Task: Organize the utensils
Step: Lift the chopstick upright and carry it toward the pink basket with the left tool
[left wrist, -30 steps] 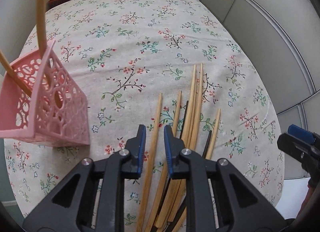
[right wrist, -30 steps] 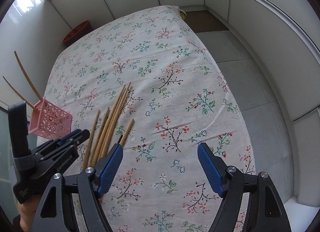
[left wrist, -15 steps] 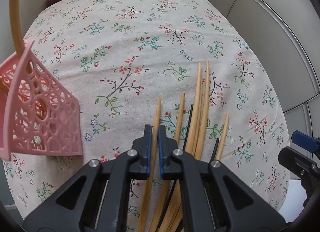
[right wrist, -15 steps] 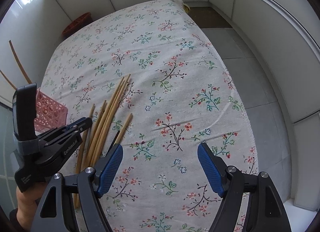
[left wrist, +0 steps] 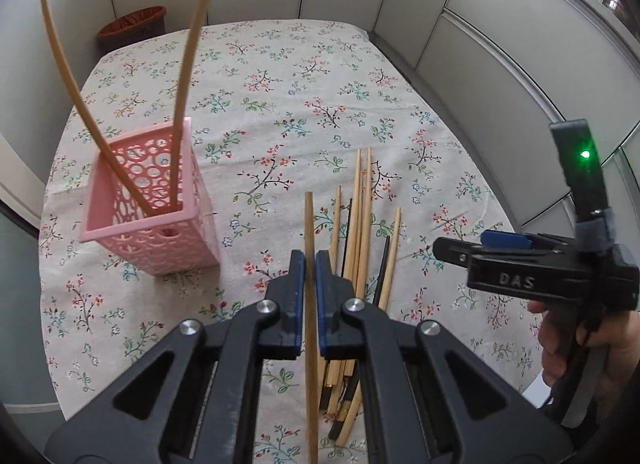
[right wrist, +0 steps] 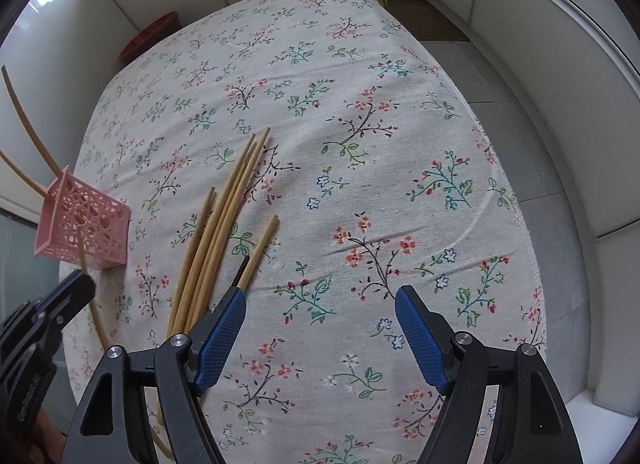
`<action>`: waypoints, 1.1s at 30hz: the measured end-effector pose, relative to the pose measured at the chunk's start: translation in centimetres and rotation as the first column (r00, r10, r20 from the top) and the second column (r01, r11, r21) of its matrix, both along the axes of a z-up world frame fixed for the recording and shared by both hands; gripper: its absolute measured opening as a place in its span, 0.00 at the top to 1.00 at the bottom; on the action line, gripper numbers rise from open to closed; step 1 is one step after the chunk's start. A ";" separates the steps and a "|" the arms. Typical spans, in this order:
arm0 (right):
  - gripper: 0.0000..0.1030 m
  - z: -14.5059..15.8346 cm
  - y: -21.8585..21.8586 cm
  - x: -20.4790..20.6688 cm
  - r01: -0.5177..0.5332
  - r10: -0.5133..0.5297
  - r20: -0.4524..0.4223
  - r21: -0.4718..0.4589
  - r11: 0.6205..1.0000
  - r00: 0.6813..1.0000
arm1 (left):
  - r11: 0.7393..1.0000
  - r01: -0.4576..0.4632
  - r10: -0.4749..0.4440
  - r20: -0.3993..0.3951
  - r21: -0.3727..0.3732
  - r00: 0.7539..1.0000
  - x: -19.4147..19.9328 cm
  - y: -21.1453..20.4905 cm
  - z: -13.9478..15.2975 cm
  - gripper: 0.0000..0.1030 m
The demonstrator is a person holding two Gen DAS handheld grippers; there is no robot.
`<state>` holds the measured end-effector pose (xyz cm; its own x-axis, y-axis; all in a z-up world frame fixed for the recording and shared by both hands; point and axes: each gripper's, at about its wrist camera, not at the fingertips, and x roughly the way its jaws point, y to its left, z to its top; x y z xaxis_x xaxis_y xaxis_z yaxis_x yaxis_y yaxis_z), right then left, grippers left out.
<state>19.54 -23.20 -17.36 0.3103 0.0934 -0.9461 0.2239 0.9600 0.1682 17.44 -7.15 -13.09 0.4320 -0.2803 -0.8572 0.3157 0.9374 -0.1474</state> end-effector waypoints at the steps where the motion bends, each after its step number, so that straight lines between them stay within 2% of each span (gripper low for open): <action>1: 0.24 -0.2 0.3 0.2 -0.004 0.004 0.000 -0.001 1.000 1.000 | 1.000 0.001 -0.001 0.006 -0.005 1.000 -0.2 0.7 0.3 0.94; 8: 0.27 -1.2 1.8 2.1 0.012 -0.012 0.010 0.004 1.000 1.000 | 0.999 -0.004 0.006 0.041 -0.034 0.999 -2.0 4.0 2.0 0.94; 10: 0.42 -1.5 2.1 2.8 0.021 -0.021 0.013 -0.004 1.000 1.000 | 0.999 -0.005 0.007 0.046 -0.035 0.999 -2.2 4.5 2.1 0.94; 13: 0.55 -2.1 2.6 3.5 0.035 -0.035 0.010 -0.004 0.999 0.999 | 0.999 -0.011 0.012 0.049 -0.038 0.999 -2.3 5.1 2.1 0.94; 16: 0.64 -2.9 2.9 4.1 0.048 -0.048 -0.002 0.000 0.999 0.999 | 0.999 -0.017 0.019 0.050 -0.044 0.999 -2.5 5.9 2.2 0.94; 17: 0.65 -2.8 3.1 4.1 0.049 -0.049 0.014 -0.016 0.999 0.999 | 0.999 -0.019 0.021 0.051 -0.046 0.998 -2.5 6.1 2.3 0.94; 23: 0.88 -3.0 4.2 4.3 0.016 -0.014 0.017 -0.128 0.992 1.000 | 0.998 -0.032 0.035 0.053 -0.057 0.998 -2.5 7.1 2.3 0.94; 33: 0.95 -2.0 3.5 3.1 -0.053 0.054 0.027 -0.032 0.998 0.998 | 0.996 -0.054 0.058 0.056 -0.070 0.997 -2.6 8.1 2.6 0.94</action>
